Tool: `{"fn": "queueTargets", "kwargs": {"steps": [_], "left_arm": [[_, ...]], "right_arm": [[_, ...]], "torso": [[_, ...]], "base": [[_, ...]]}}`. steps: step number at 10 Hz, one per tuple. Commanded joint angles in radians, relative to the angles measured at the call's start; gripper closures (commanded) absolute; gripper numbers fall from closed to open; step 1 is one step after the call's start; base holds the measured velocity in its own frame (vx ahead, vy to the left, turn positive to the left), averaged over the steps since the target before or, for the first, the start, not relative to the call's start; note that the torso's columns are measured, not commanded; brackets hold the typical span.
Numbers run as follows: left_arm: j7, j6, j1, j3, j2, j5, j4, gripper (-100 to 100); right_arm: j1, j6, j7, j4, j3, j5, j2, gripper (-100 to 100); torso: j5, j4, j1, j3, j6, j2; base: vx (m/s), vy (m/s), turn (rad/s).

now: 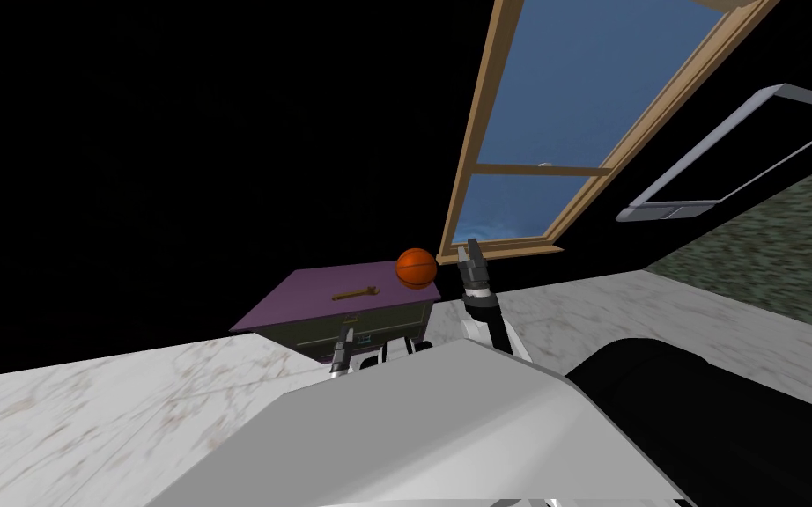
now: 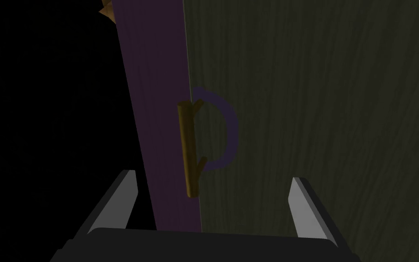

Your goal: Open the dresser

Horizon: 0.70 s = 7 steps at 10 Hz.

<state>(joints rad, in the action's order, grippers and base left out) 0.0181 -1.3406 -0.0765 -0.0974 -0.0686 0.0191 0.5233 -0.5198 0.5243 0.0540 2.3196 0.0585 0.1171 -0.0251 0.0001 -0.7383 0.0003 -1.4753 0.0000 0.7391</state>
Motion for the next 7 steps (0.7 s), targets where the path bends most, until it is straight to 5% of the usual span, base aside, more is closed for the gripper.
{"fn": "queueTargets", "kwargs": {"steps": [1,4,7], "left_arm": [[0.004,0.021,0.004,0.000,-0.040,-0.001,-0.009,-100],[0.005,0.045,0.018,0.001,-0.067,-0.002,0.027,-100],[0.006,0.084,0.042,0.004,-0.055,-0.003,0.042,-100]], "right_arm": [[0.000,0.000,0.000,0.000,0.000,0.000,0.000,0],[0.000,0.000,0.000,0.000,0.000,0.000,0.000,0],[0.000,0.000,0.000,0.000,0.000,0.000,0.000,0]], "torso": [[0.000,0.000,0.000,0.000,0.000,0.000],[0.000,0.001,-0.001,-0.001,0.000,-0.002],[0.000,0.000,0.000,0.000,0.000,0.001]], "base": [[-0.024,0.002,0.000],[-0.011,0.002,0.006],[-0.057,0.007,0.013]]}}
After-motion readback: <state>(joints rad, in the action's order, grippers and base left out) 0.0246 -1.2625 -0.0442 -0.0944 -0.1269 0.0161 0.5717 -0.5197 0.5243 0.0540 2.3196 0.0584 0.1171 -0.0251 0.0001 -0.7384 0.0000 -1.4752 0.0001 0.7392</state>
